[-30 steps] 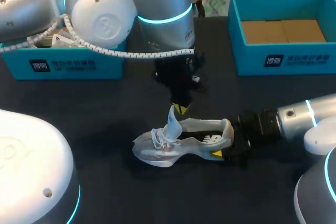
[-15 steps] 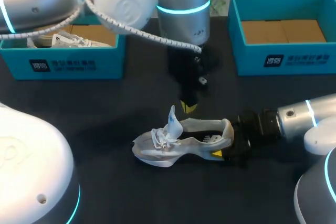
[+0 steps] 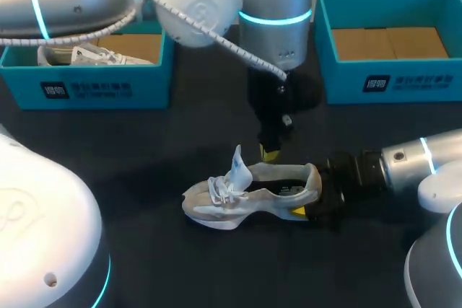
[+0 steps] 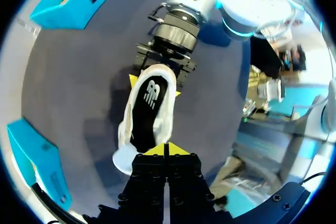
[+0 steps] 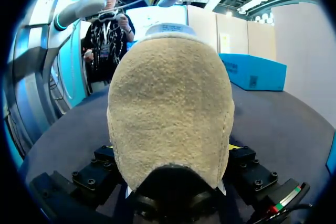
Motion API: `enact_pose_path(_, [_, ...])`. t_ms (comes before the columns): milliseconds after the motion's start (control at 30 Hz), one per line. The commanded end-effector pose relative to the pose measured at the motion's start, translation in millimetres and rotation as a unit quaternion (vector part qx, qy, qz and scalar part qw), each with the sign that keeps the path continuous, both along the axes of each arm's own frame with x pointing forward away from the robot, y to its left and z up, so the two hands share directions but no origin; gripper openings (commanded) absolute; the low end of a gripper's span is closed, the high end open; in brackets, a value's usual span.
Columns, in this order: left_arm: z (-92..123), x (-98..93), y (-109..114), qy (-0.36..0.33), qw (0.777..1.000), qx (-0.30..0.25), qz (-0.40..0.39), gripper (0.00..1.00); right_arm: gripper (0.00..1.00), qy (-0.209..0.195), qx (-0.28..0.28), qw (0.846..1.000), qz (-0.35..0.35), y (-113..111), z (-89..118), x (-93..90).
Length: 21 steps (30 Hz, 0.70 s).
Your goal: Take the shoe out of the shoebox, open the shoe tongue, remove and reinsert the insole, then place the shoe into the shoebox
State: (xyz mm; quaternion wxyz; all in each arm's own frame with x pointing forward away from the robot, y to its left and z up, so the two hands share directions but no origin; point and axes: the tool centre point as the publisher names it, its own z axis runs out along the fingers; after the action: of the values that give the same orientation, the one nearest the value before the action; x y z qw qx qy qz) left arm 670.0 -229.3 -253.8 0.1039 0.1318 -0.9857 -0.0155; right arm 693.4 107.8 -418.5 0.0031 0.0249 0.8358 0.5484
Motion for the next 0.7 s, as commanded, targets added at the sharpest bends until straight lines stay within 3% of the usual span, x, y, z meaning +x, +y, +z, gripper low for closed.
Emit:
enact_pose_path(33, [-22, -9.5, -17, -0.041, 0.998, -0.001, -0.055, 0.00, 0.00, 0.000, -0.002, 1.000, -0.001, 0, 2, -1.1])
enact_pose_path(167, [-32, -9.0, -15, -0.066, 0.991, 0.008, -0.119, 0.00, 0.00, 0.000, -0.002, 1.000, -0.001, 0, 2, -1.1])
enact_pose_path(433, [-32, -9.0, -15, -0.066, 0.991, 0.008, -0.119, 0.00, 0.00, 0.000, -0.002, 1.000, -0.001, 0, 2, -1.1])
enact_pose_path(500, [-46, -8.6, -22, -0.054, 0.990, 0.025, -0.125, 0.00, 0.00, 0.000, -0.002, 1.000, -0.001, 0, 2, -1.1])
enact_pose_path(700, [-75, 0.8, -29, -0.011, 0.988, -0.018, -0.154, 0.00, 0.00, 0.000, -0.002, 1.000, -0.001, 0, 2, -1.1])
